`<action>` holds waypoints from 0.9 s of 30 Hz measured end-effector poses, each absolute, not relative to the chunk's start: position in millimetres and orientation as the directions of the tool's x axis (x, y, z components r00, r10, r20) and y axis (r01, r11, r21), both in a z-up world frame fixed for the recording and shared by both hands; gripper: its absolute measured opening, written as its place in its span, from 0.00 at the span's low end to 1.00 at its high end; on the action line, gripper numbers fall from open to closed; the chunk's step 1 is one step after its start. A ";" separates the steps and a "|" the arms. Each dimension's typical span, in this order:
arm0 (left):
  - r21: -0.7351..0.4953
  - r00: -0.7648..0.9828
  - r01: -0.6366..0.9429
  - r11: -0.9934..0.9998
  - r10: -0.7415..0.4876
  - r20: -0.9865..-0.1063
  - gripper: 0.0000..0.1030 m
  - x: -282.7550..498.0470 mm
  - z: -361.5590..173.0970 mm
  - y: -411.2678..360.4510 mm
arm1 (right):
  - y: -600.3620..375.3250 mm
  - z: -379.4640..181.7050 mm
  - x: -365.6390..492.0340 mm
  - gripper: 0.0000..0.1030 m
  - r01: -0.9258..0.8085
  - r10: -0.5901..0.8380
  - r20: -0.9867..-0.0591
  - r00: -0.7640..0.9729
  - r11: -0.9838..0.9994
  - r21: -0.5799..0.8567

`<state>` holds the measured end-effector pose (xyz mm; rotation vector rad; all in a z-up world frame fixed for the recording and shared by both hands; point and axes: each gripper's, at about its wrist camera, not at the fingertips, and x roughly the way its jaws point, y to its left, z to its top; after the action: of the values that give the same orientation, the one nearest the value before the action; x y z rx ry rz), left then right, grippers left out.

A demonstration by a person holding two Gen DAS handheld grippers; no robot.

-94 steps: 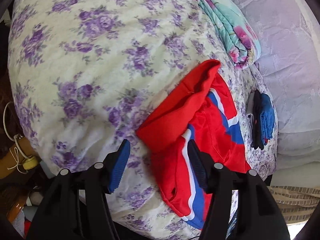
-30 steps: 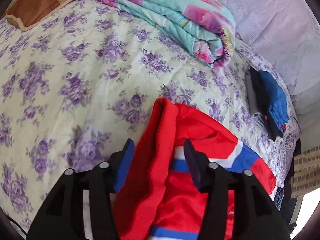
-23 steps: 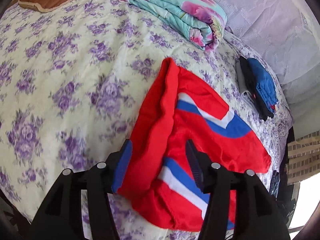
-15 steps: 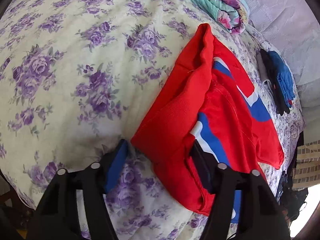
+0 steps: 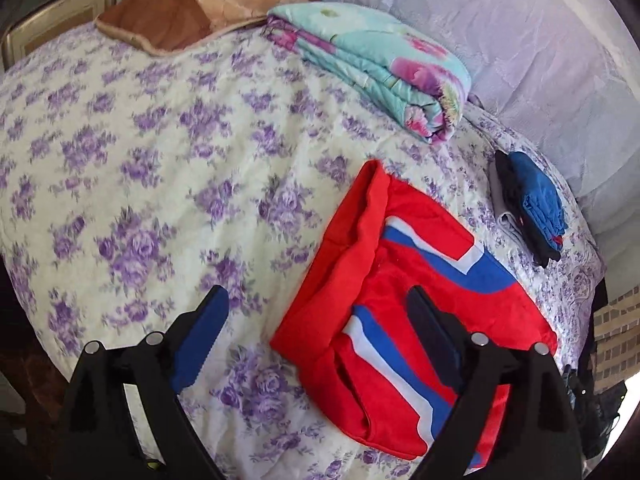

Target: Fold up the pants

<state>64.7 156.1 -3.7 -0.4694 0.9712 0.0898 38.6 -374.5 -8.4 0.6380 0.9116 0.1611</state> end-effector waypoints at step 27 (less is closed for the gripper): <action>-0.087 0.524 -0.030 0.996 -0.058 -0.849 0.95 94.4 29.4 47.6 | -282.9 24.8 79.9 0.96 0.080 0.099 -0.786 0.610 0.979 0.185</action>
<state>94.4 47.6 29.4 -0.0943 1.0191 -0.0173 79.9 -282.9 24.8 0.2103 0.9164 0.0109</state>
